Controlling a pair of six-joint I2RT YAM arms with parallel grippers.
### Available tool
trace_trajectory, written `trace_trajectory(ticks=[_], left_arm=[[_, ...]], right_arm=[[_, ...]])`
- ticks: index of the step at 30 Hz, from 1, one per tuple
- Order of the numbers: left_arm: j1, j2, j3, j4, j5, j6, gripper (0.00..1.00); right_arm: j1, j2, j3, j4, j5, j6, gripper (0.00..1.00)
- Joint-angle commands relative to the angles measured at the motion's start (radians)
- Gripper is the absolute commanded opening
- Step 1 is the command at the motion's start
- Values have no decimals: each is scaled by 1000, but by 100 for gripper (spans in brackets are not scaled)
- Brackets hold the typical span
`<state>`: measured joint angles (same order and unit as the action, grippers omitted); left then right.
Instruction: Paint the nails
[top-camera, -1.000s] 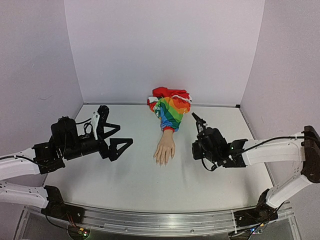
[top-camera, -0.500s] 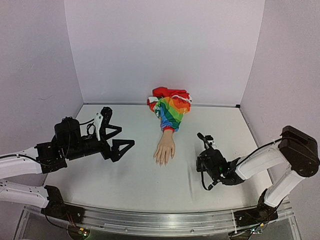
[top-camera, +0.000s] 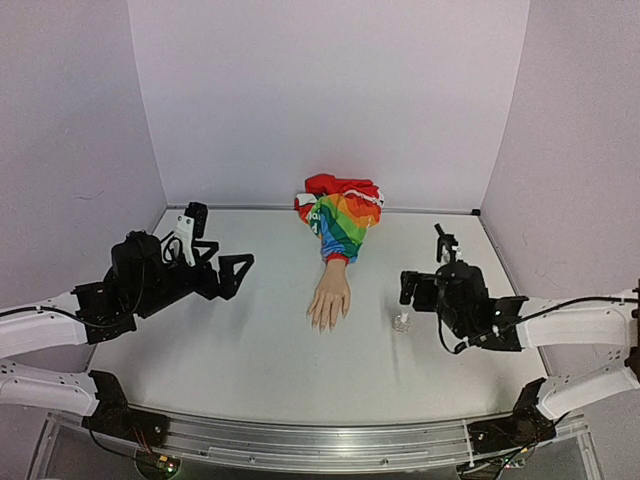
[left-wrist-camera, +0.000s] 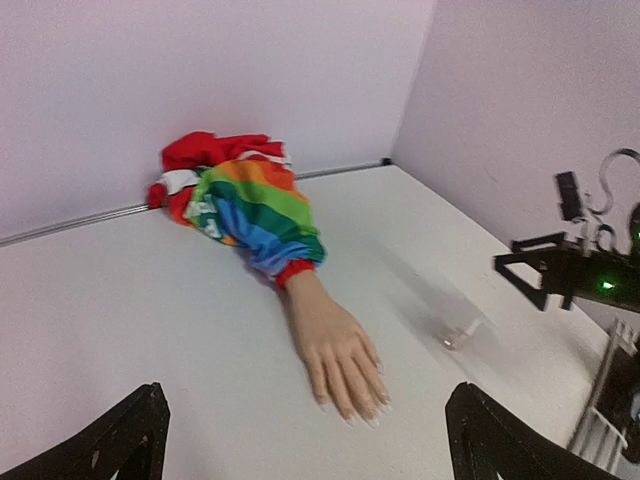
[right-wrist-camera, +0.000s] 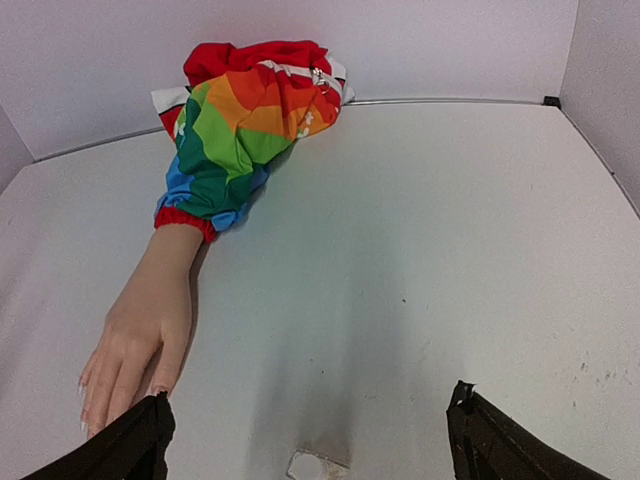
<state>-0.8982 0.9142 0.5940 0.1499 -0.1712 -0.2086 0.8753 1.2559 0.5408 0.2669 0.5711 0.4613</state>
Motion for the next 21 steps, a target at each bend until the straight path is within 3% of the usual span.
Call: trace_trajectory(ticks=[1, 6, 9, 13, 16, 19, 21], left_arm=[[189, 3, -22, 58, -202, -117, 100], [383, 38, -139, 247, -280, -83, 100], [486, 134, -149, 299, -327, -45, 100], [630, 229, -147, 307, -310, -103, 100], [668, 259, -222, 486, -401, -70, 100], [703, 291, -231, 572, -377, -11, 100], [718, 322, -227, 593, -369, 7, 100]], right_arm=[[-164, -125, 57, -159, -68, -47, 98], [-453, -203, 75, -201, -241, -95, 98], [-573, -222, 67, -186, -226, -144, 98], [-665, -211, -19, -49, -130, -236, 98], [-781, -203, -107, 85, -215, -236, 98], [-838, -174, -210, 309, -255, -257, 98], [-859, -132, -215, 360, -291, -245, 98]])
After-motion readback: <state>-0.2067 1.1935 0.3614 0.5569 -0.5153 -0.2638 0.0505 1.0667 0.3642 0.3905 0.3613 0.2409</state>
